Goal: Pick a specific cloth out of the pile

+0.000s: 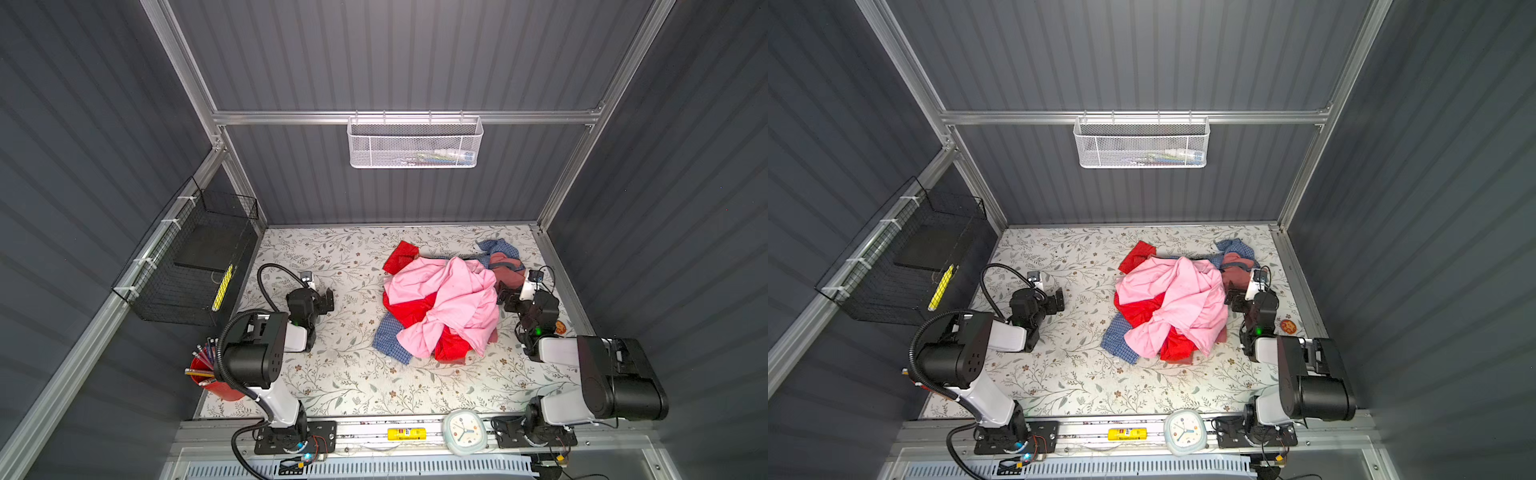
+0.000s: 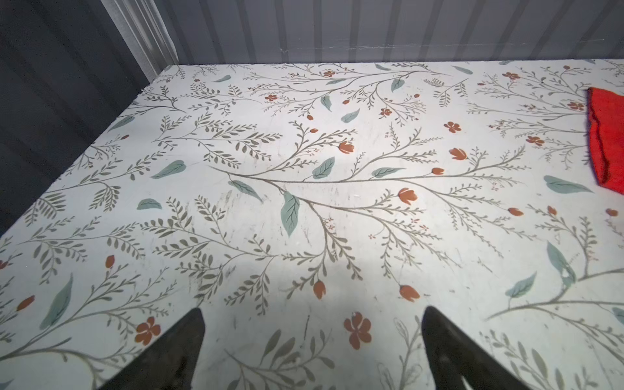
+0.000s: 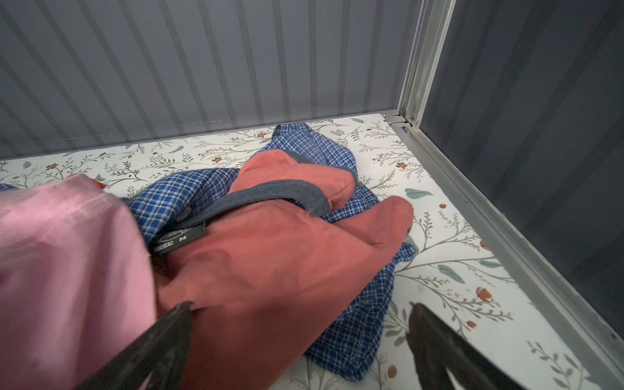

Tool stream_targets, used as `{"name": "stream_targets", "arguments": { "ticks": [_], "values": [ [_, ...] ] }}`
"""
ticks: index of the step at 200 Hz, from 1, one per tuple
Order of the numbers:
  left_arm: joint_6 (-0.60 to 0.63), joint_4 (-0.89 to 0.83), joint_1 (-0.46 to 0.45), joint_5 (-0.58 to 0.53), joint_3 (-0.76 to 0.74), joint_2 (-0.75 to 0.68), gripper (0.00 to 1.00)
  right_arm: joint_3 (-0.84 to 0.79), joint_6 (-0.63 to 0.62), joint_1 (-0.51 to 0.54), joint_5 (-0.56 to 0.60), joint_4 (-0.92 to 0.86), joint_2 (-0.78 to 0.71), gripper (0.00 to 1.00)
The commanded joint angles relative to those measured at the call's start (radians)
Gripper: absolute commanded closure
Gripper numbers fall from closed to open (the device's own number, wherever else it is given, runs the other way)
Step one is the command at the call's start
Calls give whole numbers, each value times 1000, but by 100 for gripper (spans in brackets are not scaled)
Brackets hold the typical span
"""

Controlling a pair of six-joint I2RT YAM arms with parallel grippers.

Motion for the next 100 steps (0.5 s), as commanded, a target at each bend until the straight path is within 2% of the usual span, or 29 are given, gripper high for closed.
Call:
{"name": "stream_targets", "arguments": {
  "ticks": [1, 100],
  "values": [
    [15, 2, 4, 9, 12, 11, 0, 10, 9, -1, -10, 4, 1, 1],
    [14, -1, 4, 12, 14, 11, 0, 10, 9, -1, -11, 4, 0, 1]
  ]
}}
